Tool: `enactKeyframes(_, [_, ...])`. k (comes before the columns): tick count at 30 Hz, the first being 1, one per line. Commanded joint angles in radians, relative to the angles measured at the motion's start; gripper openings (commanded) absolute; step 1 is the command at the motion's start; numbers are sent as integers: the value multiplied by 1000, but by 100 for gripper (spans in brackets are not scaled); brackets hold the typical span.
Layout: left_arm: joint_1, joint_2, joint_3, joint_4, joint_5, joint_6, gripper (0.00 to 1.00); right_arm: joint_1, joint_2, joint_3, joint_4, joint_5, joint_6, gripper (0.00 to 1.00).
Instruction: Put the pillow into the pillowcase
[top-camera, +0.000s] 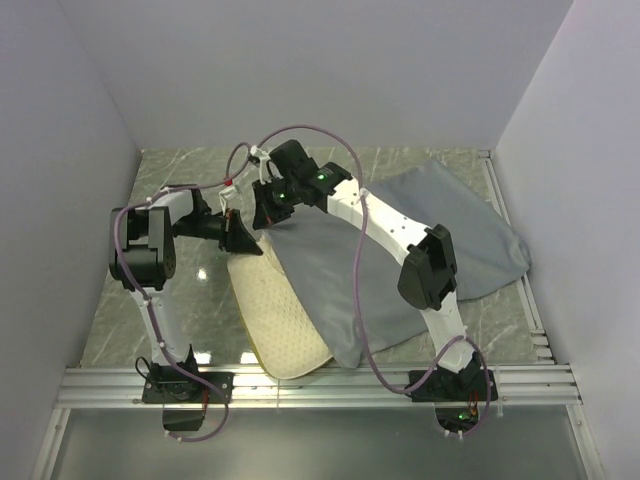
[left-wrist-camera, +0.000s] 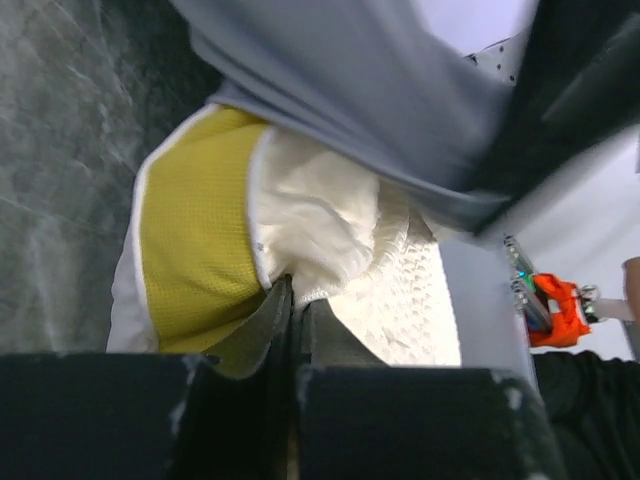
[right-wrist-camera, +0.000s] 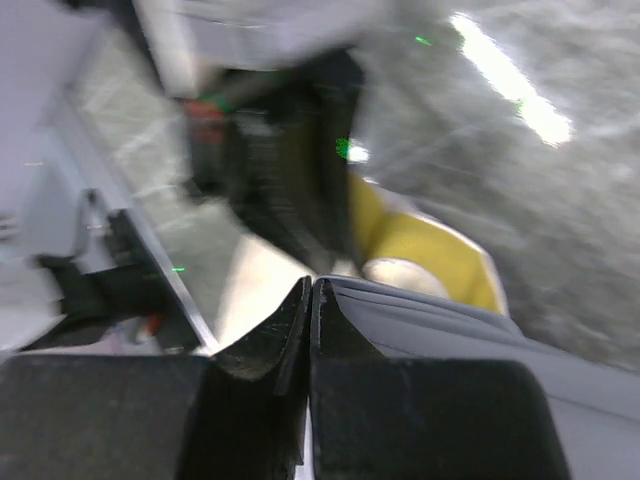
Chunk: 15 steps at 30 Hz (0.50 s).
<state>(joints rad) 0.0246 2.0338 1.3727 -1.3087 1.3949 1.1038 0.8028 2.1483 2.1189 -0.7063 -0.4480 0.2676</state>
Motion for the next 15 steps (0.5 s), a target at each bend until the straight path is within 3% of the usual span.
enactKeyframes(1, [-18,5,40,-60,292,41,1,78,-143,19,230,-219,93,0])
enactKeyframes(9, [11,84,160,-61,276,-145,12,163,-56,-74,301,-366,214,0])
enactKeyframes(14, [20,98,171,-60,211,-202,46,133,-45,-60,257,-253,127,2])
enactKeyframes(15, [24,94,164,-60,193,-203,61,113,-50,-60,254,-239,125,5])
